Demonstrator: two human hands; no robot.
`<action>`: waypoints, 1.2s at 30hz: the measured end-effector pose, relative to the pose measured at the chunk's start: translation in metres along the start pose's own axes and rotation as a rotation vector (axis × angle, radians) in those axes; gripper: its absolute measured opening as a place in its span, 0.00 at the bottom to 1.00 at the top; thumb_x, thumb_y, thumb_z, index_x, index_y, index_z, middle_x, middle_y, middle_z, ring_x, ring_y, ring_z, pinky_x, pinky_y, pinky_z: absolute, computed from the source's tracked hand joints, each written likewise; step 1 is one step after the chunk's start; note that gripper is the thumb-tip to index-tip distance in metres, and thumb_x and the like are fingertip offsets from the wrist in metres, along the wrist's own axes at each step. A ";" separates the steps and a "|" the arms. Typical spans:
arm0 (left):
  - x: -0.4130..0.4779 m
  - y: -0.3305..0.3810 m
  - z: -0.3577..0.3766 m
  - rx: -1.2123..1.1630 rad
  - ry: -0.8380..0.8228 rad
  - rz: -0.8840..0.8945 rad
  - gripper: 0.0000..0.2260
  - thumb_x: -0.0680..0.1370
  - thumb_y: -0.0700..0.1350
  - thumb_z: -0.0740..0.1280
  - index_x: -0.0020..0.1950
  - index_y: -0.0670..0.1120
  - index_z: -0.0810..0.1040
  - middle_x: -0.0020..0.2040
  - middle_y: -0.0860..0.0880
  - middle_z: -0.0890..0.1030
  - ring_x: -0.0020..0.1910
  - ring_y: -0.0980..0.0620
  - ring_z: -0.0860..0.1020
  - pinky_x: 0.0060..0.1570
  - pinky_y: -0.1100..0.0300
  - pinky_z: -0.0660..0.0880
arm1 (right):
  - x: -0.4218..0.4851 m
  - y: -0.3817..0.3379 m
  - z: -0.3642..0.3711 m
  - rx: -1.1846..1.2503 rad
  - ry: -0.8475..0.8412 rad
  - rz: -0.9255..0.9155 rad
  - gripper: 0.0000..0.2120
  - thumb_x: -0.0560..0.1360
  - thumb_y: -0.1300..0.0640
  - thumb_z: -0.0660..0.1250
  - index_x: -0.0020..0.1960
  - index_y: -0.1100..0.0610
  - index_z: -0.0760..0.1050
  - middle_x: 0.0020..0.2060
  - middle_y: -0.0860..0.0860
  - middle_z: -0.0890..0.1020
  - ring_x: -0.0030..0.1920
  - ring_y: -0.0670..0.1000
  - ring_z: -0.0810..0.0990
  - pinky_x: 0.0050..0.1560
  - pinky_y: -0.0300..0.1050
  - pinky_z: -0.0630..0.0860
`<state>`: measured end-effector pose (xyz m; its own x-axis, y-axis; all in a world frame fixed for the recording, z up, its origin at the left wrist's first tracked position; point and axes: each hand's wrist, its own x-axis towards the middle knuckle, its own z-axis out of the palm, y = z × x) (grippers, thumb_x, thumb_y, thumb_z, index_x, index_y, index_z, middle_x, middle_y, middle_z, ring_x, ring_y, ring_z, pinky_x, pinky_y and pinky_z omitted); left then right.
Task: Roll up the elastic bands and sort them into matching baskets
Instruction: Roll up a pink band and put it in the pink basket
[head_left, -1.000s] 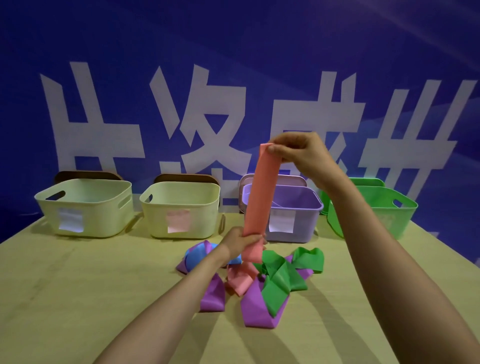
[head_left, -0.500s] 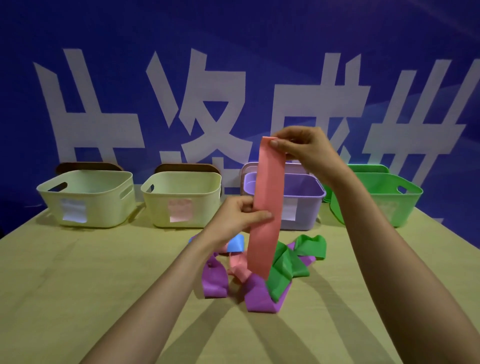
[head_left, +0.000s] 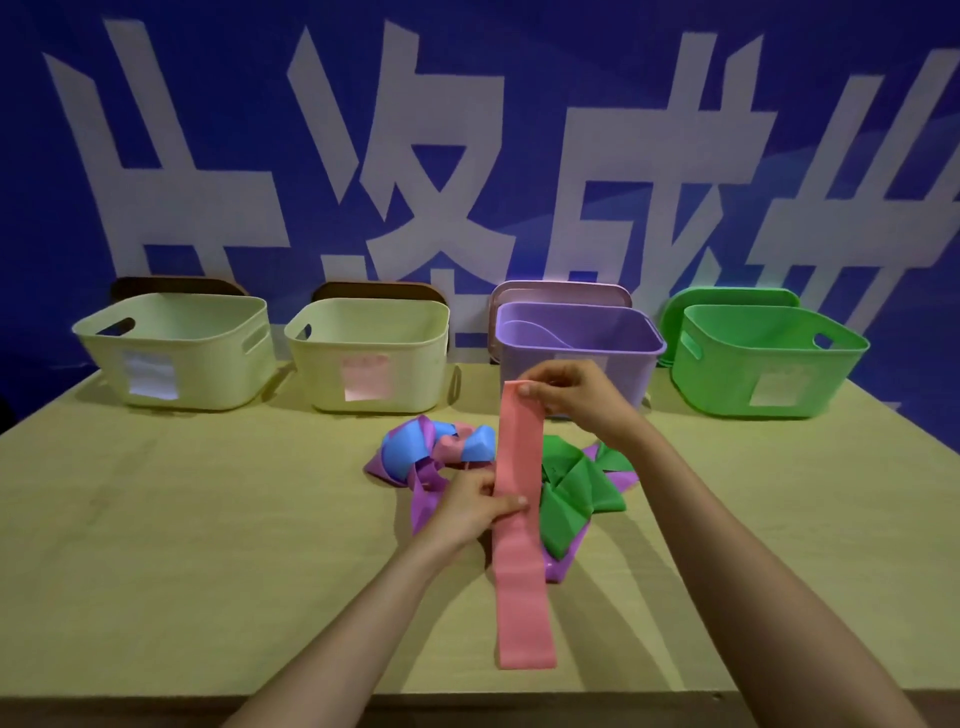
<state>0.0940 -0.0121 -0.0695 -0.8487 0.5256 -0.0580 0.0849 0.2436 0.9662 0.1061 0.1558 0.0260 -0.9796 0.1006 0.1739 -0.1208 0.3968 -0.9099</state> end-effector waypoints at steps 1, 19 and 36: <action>0.002 -0.002 -0.001 0.030 0.009 0.002 0.10 0.73 0.36 0.71 0.54 0.38 0.81 0.48 0.45 0.84 0.46 0.50 0.82 0.54 0.53 0.78 | -0.003 -0.001 0.001 -0.002 0.002 -0.009 0.06 0.76 0.65 0.67 0.51 0.66 0.78 0.35 0.51 0.79 0.32 0.37 0.78 0.35 0.30 0.75; -0.031 0.070 -0.014 -0.113 0.274 0.299 0.03 0.73 0.48 0.72 0.42 0.49 0.84 0.35 0.54 0.81 0.37 0.57 0.73 0.44 0.57 0.72 | -0.061 -0.023 0.006 0.180 0.066 -0.139 0.05 0.71 0.65 0.71 0.44 0.56 0.82 0.36 0.49 0.84 0.40 0.46 0.81 0.47 0.44 0.79; -0.040 0.076 0.000 -0.401 0.221 0.261 0.05 0.73 0.38 0.71 0.42 0.48 0.83 0.39 0.50 0.84 0.42 0.54 0.80 0.45 0.59 0.76 | -0.093 -0.023 0.021 0.342 0.231 -0.112 0.12 0.73 0.68 0.68 0.50 0.54 0.81 0.39 0.48 0.83 0.39 0.43 0.80 0.40 0.37 0.77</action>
<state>0.1346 -0.0144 0.0063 -0.9196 0.3322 0.2098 0.1381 -0.2266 0.9642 0.1970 0.1182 0.0231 -0.9005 0.2908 0.3234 -0.3090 0.0956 -0.9462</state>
